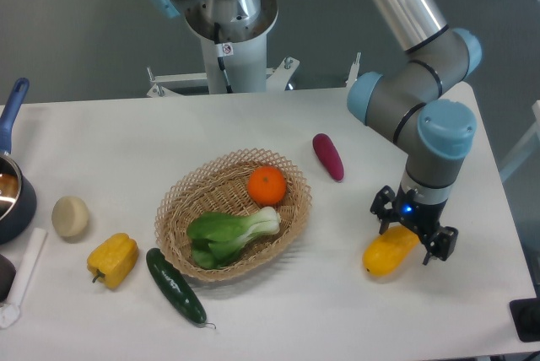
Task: Pick up the mango from the table
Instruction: 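Lower the open gripper around the yellow mango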
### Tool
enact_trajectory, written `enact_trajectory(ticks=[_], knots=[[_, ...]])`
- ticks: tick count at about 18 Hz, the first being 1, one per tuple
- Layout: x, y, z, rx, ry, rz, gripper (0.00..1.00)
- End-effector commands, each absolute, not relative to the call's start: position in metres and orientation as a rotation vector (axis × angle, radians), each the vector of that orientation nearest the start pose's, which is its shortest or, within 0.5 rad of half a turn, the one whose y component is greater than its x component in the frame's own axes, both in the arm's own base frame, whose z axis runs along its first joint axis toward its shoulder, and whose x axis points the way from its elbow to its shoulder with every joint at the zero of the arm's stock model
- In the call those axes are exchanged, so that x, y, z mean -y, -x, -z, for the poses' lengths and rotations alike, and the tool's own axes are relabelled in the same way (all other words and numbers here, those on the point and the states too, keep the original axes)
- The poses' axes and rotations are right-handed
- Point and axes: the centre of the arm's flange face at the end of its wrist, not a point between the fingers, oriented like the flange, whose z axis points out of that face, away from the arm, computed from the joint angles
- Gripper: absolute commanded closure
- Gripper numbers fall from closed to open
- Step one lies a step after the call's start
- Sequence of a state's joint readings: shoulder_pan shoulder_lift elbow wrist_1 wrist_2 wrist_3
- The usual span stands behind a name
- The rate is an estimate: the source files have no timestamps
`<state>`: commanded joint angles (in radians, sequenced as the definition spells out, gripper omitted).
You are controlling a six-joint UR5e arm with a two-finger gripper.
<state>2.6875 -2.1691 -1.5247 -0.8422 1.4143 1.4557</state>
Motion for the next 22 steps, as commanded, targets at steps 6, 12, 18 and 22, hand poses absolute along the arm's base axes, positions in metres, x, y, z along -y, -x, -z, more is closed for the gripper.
enact_trajectory(ticks=[6, 12, 18, 22], knots=[[-0.434, 0.554, -0.225, -0.525, 2.917, -0.187, 0.0], [-0.436, 0.55, -0.216, -0.545, 2.959, -0.184, 0.0], [-0.439, 0.55, -0.206, -0.554, 2.96, -0.173, 0.0], [-0.44, 0.549, -0.199, -0.558, 2.964, -0.156, 0.0]])
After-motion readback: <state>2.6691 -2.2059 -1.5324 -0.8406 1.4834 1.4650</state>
